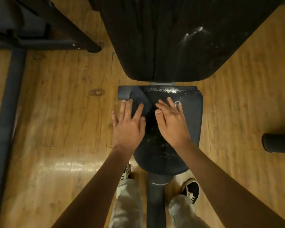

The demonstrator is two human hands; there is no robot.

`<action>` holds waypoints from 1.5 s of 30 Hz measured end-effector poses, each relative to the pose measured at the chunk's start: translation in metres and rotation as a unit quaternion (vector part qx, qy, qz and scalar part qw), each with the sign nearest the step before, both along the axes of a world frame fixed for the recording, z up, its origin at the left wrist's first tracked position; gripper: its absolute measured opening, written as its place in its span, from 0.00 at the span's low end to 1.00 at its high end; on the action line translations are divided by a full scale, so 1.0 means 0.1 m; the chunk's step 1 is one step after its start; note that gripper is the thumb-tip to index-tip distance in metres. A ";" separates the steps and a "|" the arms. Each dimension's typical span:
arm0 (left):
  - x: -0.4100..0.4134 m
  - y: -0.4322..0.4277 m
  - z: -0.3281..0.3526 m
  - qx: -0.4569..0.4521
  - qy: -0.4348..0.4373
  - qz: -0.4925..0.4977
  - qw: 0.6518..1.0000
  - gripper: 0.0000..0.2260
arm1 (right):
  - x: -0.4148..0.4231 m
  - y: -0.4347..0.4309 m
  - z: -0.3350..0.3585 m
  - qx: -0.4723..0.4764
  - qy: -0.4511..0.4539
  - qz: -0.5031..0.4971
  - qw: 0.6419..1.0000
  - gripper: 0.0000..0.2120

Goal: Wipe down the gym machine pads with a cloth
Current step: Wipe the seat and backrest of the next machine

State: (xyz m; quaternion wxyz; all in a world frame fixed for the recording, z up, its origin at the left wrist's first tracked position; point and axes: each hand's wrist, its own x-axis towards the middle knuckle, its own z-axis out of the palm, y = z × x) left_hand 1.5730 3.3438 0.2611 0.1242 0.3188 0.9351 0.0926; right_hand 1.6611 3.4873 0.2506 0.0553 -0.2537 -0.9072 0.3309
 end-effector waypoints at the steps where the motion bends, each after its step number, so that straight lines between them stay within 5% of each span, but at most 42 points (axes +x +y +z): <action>1: 0.02 0.08 -0.08 0.004 -0.011 0.020 1.000 0.23 | 0.06 0.08 -0.06 0.012 0.004 0.021 1.000 0.26; 13: -0.22 0.47 -0.51 0.148 0.039 0.052 0.987 0.16 | 0.17 0.47 -0.47 0.138 0.047 0.087 0.985 0.22; 19: -0.38 0.48 -0.59 0.103 0.065 -0.019 0.992 0.30 | 0.00 0.54 -0.55 0.209 0.016 0.077 0.975 0.28; 29: -0.36 0.50 -0.79 0.130 0.083 0.006 0.988 0.32 | 0.02 0.57 -0.73 0.213 0.096 0.062 0.970 0.27; 45: -0.37 0.47 -0.90 0.113 0.131 -0.009 0.985 0.30 | 0.11 0.52 -0.74 0.263 0.046 0.082 0.960 0.27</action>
